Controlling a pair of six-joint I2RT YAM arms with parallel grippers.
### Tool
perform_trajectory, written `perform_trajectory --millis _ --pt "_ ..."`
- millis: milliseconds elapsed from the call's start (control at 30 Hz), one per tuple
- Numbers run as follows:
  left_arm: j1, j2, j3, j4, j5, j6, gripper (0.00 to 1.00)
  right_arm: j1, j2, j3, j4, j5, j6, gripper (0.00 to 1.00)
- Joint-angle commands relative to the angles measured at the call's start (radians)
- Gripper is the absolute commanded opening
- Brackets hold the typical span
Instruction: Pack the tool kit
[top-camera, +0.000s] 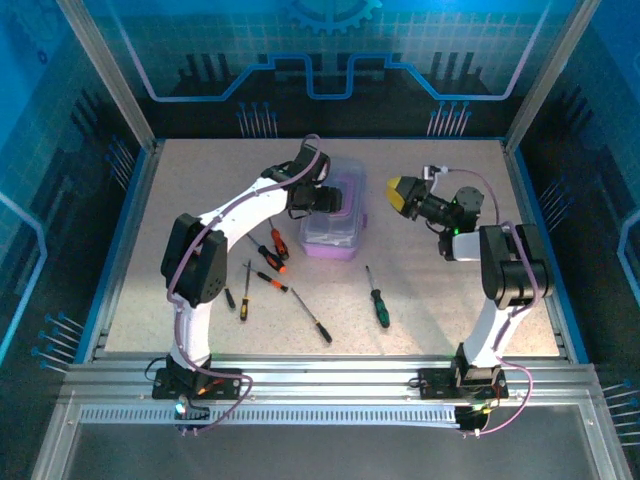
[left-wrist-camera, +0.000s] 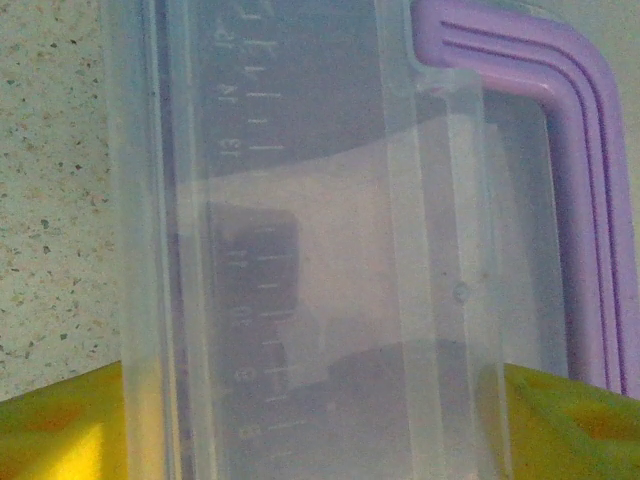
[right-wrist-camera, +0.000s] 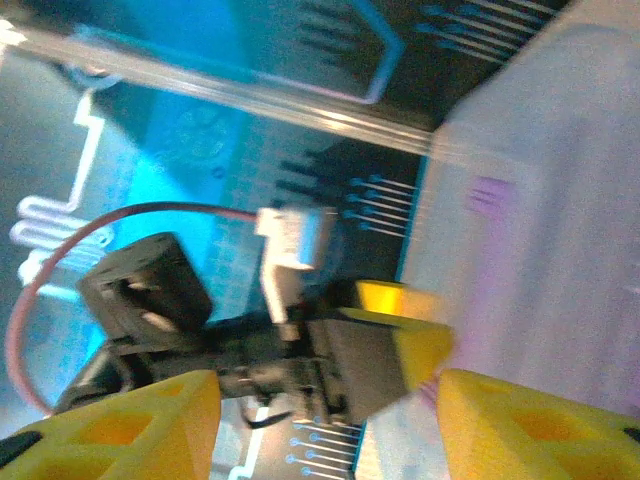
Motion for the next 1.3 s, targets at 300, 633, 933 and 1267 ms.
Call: perform_trajectory --millis 300,633,933,1267 --pt "-0.037 0.21 0.189 -0.302 0.067 -0.026 0.64 0.002 -0.41 0.003 -1.09 0.369 -0.705 0.64" --pt "-0.058 0.278 0.364 -0.195 0.276 -0.176 0.64 0.0 -0.394 0.004 -1.058 0.257 -0.684 0.69" --pt "-0.075 0.231 0.317 -0.084 0.351 -0.255 0.63 0.006 -0.361 0.018 -1.053 0.26 -0.677 0.74" --pt "-0.076 0.15 0.167 0.063 0.362 -0.338 0.63 0.014 -0.351 0.025 -1.0 0.198 -0.638 0.73"
